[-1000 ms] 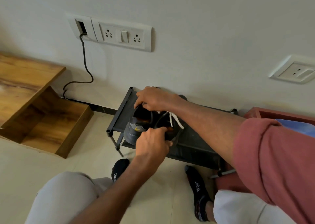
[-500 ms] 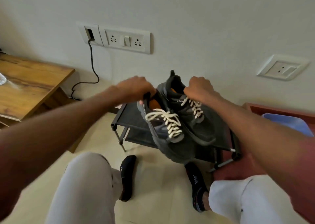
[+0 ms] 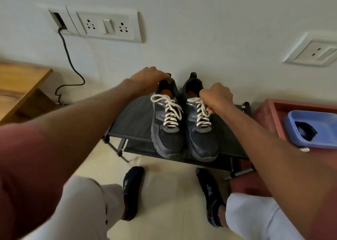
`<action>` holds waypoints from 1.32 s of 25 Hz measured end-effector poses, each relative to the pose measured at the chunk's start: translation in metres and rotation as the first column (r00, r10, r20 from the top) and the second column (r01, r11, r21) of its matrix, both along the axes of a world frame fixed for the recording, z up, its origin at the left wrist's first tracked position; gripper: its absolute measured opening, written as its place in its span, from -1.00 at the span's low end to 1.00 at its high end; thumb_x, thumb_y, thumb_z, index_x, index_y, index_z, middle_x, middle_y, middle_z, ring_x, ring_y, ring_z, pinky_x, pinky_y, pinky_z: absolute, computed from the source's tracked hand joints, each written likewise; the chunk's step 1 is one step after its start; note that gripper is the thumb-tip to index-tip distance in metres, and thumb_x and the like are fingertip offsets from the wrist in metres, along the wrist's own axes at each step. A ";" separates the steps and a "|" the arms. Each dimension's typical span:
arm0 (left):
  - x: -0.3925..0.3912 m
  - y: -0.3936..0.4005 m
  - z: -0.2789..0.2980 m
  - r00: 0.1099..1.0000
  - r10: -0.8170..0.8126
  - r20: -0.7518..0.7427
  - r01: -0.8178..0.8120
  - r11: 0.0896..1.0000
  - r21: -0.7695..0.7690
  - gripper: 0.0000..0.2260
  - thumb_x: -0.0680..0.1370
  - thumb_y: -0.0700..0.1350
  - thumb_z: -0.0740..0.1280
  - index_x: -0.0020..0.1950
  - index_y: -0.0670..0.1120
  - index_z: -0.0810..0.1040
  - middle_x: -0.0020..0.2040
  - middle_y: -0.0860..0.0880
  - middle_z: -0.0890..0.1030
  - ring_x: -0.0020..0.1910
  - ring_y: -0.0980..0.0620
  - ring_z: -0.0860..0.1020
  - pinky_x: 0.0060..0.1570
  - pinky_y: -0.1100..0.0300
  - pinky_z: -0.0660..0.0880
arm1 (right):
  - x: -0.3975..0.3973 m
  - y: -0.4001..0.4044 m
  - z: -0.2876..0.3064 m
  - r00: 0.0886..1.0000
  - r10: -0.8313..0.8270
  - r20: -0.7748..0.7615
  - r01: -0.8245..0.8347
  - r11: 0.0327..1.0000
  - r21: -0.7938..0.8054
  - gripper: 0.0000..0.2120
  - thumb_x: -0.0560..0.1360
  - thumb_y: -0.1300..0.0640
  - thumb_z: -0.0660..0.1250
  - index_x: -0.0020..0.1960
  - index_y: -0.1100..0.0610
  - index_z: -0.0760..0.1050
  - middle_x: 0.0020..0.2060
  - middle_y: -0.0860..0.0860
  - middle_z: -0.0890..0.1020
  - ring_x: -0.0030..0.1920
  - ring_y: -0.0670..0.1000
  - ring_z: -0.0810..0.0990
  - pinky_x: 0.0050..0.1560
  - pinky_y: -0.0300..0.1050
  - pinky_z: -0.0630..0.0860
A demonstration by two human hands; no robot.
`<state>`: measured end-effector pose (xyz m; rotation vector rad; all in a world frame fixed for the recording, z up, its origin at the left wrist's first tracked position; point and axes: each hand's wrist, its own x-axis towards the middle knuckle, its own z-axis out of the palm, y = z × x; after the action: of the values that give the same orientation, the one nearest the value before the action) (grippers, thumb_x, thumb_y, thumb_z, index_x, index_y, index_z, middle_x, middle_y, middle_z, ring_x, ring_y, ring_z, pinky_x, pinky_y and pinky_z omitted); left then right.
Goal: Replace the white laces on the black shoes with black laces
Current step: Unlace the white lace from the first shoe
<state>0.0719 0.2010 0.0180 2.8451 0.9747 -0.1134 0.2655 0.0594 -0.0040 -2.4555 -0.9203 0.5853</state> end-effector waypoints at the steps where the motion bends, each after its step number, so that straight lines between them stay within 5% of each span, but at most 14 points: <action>1: -0.006 -0.013 -0.007 0.988 0.096 0.122 -0.089 0.994 -0.064 -0.48 0.56 -0.28 0.31 0.46 0.14 0.50 0.21 -0.12 0.64 0.13 -0.16 0.63 0.10 0.00 0.50 | 0.000 -0.001 -0.003 0.997 -0.051 -0.059 0.051 0.999 0.006 -0.80 0.55 0.13 0.29 -0.13 0.24 0.59 -0.34 0.11 0.67 -0.43 0.08 0.64 -0.32 -0.10 0.63; 4: -0.025 -0.064 -0.031 0.823 0.437 0.364 -0.349 0.893 -0.284 -0.48 0.62 -0.17 0.35 0.55 0.12 0.36 0.32 -0.15 0.56 0.25 -0.17 0.56 0.11 0.01 0.44 | 0.000 -0.017 -0.013 0.978 -0.074 -0.195 0.082 0.996 0.034 -0.68 0.61 -0.01 0.27 0.03 0.25 0.61 -0.19 0.12 0.70 -0.32 0.10 0.65 -0.15 0.05 0.70; 6: -0.034 -0.104 -0.049 0.682 0.690 0.244 -0.505 0.685 -0.526 -0.40 0.62 0.11 0.39 0.59 -0.02 0.26 0.44 -0.20 0.46 0.37 -0.22 0.49 0.23 -0.04 0.46 | -0.005 -0.041 -0.021 0.964 -0.036 -0.264 0.056 0.996 0.066 -0.53 0.62 -0.20 0.27 0.23 0.20 0.54 0.02 0.09 0.67 -0.07 0.11 0.64 0.06 0.16 0.68; 8: -0.031 -0.134 -0.062 0.588 0.809 0.005 -0.539 0.396 -0.743 -0.02 0.44 0.37 0.45 0.63 -0.13 0.11 0.55 -0.25 0.33 0.47 -0.28 0.41 0.39 -0.16 0.45 | -0.014 -0.062 -0.028 0.937 -0.029 -0.347 0.037 0.999 0.016 -0.31 0.54 -0.31 0.39 0.47 0.13 0.39 0.30 0.09 0.58 0.20 0.15 0.59 0.20 0.16 0.60; 10: -0.020 -0.152 -0.071 0.561 0.825 -0.069 -0.530 0.294 -0.795 0.20 0.31 0.39 0.53 0.67 -0.10 -0.05 0.61 -0.27 0.23 0.53 -0.30 0.33 0.46 -0.21 0.39 | -0.021 -0.069 -0.039 0.946 0.041 -0.322 -0.065 0.996 -0.063 -0.14 0.43 -0.24 0.54 0.55 0.09 0.28 0.42 0.12 0.50 0.33 0.20 0.54 0.28 0.15 0.56; 15: 0.003 -0.167 -0.086 0.606 0.790 -0.096 -0.673 0.444 -0.592 0.25 0.38 0.24 0.60 0.68 -0.03 -0.29 0.61 -0.30 0.13 0.56 -0.38 0.15 0.52 -0.25 0.21 | -0.025 -0.051 -0.043 0.965 0.124 -0.232 -0.152 0.983 -0.106 -0.03 0.39 -0.02 0.62 0.60 0.01 0.11 0.35 0.13 0.54 0.32 0.24 0.55 0.27 0.13 0.57; 22: -0.030 -0.120 -0.079 0.643 0.763 -0.072 -0.641 0.484 -0.596 0.22 0.31 0.05 0.70 0.67 -0.04 -0.11 0.54 -0.28 0.34 0.50 -0.33 0.35 0.45 -0.25 0.38 | -0.033 -0.032 -0.051 0.949 0.039 -0.313 -0.084 0.988 -0.132 -0.03 0.29 -0.14 0.65 0.51 0.08 0.21 0.31 0.13 0.52 0.28 0.19 0.54 0.20 0.18 0.63; 27: -0.042 -0.108 -0.074 0.674 0.733 -0.094 -0.609 0.478 -0.633 0.12 0.34 -0.08 0.69 0.66 0.01 -0.03 0.51 -0.25 0.38 0.46 -0.31 0.41 0.38 -0.25 0.47 | -0.041 -0.030 -0.046 0.941 0.073 -0.330 -0.122 0.984 -0.133 -0.06 0.38 -0.16 0.60 0.55 0.11 0.17 0.31 0.14 0.51 0.20 0.15 0.56 -0.25 -0.04 0.60; 29: -0.038 -0.105 -0.073 0.690 0.716 -0.108 -0.601 0.484 -0.636 0.12 0.36 -0.08 0.68 0.67 0.01 -0.06 0.51 -0.27 0.36 0.46 -0.32 0.40 0.36 -0.26 0.49 | -0.038 -0.029 -0.044 0.942 0.079 -0.327 -0.127 0.984 -0.128 -0.05 0.38 -0.15 0.61 0.55 0.11 0.17 0.31 0.14 0.51 0.20 0.15 0.56 -0.22 -0.03 0.62; 33: -0.028 -0.112 -0.082 0.644 0.746 -0.171 -0.643 0.407 -0.648 0.32 0.30 0.13 0.69 0.67 0.04 -0.28 0.62 -0.28 0.17 0.57 -0.34 0.23 0.51 -0.29 0.29 | -0.034 -0.031 -0.041 0.950 0.095 -0.298 -0.142 0.980 -0.138 -0.04 0.36 -0.14 0.61 0.55 0.13 0.17 0.34 0.15 0.50 0.30 0.20 0.53 0.17 0.11 0.61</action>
<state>0.0444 0.0889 -0.0639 1.5836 1.6098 -0.1223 0.2317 0.0286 -0.0449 -2.3721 -0.9352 1.0668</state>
